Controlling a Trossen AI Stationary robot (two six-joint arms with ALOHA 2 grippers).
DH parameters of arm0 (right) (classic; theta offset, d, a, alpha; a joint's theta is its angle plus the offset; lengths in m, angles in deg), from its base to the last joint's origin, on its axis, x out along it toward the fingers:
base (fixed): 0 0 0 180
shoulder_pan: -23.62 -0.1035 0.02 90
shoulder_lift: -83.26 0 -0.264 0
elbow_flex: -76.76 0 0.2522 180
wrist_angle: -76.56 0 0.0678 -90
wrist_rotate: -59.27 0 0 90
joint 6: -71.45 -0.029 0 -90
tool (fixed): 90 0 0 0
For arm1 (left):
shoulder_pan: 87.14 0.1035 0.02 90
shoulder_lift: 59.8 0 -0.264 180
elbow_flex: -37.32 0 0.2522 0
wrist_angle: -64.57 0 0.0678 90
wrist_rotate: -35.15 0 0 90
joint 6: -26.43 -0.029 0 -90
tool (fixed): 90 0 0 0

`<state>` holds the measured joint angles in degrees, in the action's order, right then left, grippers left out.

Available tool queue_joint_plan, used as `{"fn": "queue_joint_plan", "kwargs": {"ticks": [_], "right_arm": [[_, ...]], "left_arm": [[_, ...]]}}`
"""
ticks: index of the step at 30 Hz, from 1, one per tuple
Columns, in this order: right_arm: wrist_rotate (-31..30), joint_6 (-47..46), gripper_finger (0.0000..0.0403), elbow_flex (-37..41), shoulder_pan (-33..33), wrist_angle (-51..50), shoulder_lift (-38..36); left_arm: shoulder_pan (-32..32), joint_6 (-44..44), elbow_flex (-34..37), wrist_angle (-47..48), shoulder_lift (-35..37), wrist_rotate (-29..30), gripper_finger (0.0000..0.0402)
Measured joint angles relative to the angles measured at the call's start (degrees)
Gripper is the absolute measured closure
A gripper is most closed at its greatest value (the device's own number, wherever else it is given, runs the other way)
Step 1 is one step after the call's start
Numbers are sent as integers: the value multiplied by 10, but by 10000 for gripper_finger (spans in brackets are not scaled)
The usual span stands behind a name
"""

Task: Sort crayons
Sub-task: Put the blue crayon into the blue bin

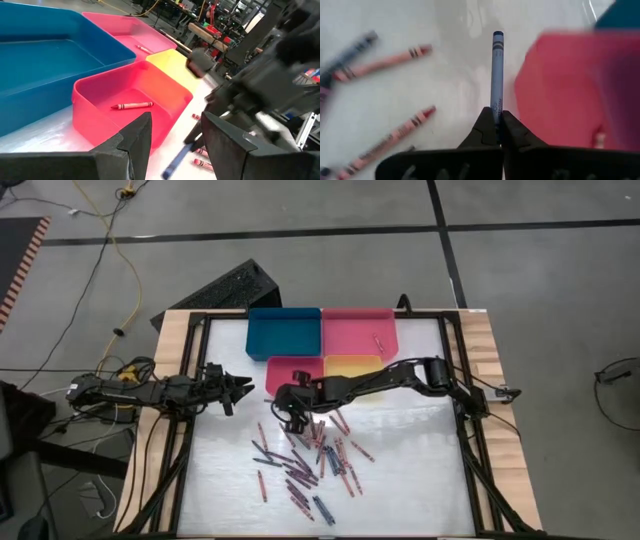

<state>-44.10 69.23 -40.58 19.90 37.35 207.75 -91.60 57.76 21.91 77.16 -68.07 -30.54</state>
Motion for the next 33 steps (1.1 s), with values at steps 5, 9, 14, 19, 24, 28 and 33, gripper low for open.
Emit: {"fn": "queue_joint_plan", "kwargs": {"ticks": [5, 9, 14, 19, 24, 28, 33], "right_arm": [[2, 43, 400, -70, 11, -53, 0], [1, 85, 400, -120, 39, -114, 0], [-1, 99, 400, -153, 91, -162, -2], [-2, 102, 400, -154, 153, -163, -2], [-2, 93, 400, -136, 206, -143, -2], [1, 79, 400, -121, 237, -116, 0], [13, 78, 400, -105, 246, -76, 23]], "left_arm": [[0, 0, 0, 0, 0, -12, 242], [0, 0, 0, 1, 0, -15, 242], [0, 0, 0, 1, 0, -15, 242], [0, 0, 0, 1, 0, -15, 242], [0, 0, 0, 1, 0, -15, 242], [0, -6, 0, 1, 0, -14, 242], [0, -6, 0, 1, 0, -11, 242]]}}
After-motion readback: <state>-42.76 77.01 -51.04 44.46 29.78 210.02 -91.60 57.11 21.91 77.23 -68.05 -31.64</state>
